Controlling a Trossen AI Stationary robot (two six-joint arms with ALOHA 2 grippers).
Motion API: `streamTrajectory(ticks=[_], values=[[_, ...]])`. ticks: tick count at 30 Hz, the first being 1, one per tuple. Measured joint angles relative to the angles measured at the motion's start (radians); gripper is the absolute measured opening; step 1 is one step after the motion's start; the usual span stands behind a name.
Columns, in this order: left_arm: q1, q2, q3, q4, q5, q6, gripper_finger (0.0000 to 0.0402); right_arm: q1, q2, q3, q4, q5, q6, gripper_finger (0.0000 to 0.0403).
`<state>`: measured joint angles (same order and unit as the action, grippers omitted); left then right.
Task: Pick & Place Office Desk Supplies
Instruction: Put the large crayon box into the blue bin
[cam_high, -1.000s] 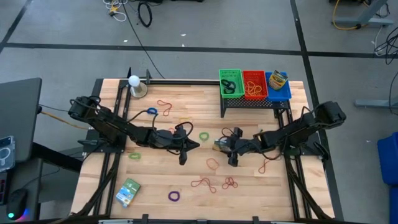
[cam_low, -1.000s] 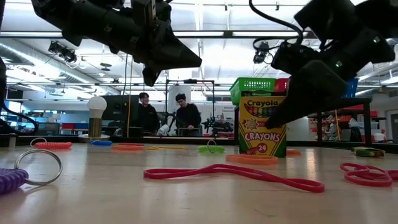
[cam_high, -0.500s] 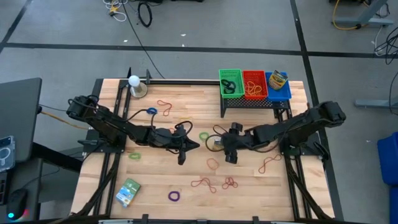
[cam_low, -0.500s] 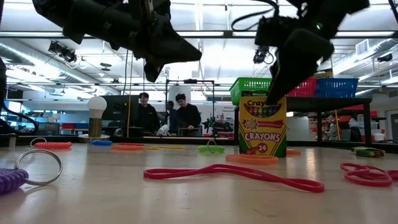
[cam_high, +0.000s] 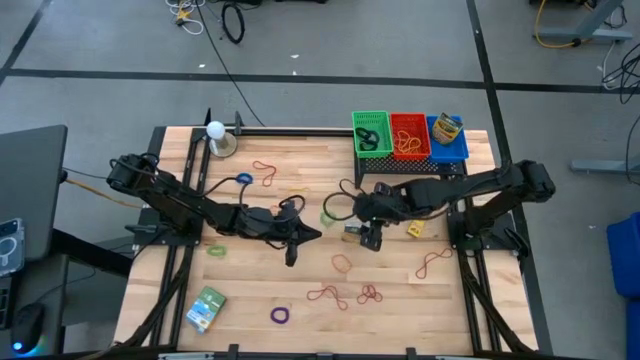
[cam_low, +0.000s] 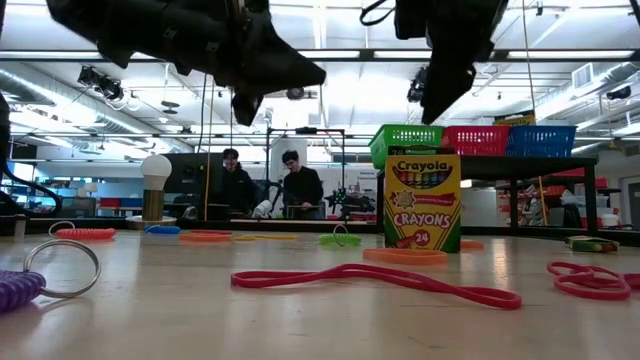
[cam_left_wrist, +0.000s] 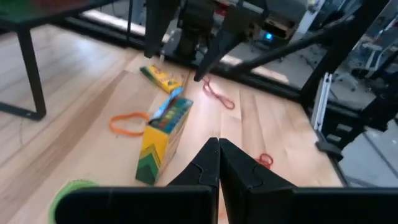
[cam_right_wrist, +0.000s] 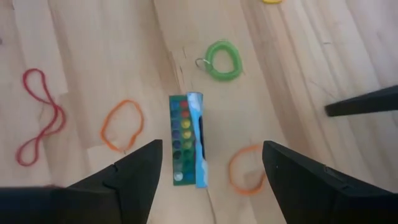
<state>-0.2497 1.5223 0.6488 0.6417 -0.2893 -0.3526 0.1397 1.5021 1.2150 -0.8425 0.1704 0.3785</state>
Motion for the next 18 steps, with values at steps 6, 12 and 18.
streamTrajectory(ticks=[6,12,18], values=[[0.003,0.008,-0.175,0.353,-0.040,-0.042,0.0005,-0.011,0.001,0.045,-0.055,-0.029,0.002,0.0295],[0.003,0.003,-0.255,0.465,-0.102,-0.052,0.0005,-0.010,0.076,0.042,-0.020,-0.071,-0.021,0.0315],[0.002,0.003,-0.252,0.454,-0.121,-0.055,0.0005,-0.010,0.152,0.082,-0.015,-0.071,-0.029,0.0300]])
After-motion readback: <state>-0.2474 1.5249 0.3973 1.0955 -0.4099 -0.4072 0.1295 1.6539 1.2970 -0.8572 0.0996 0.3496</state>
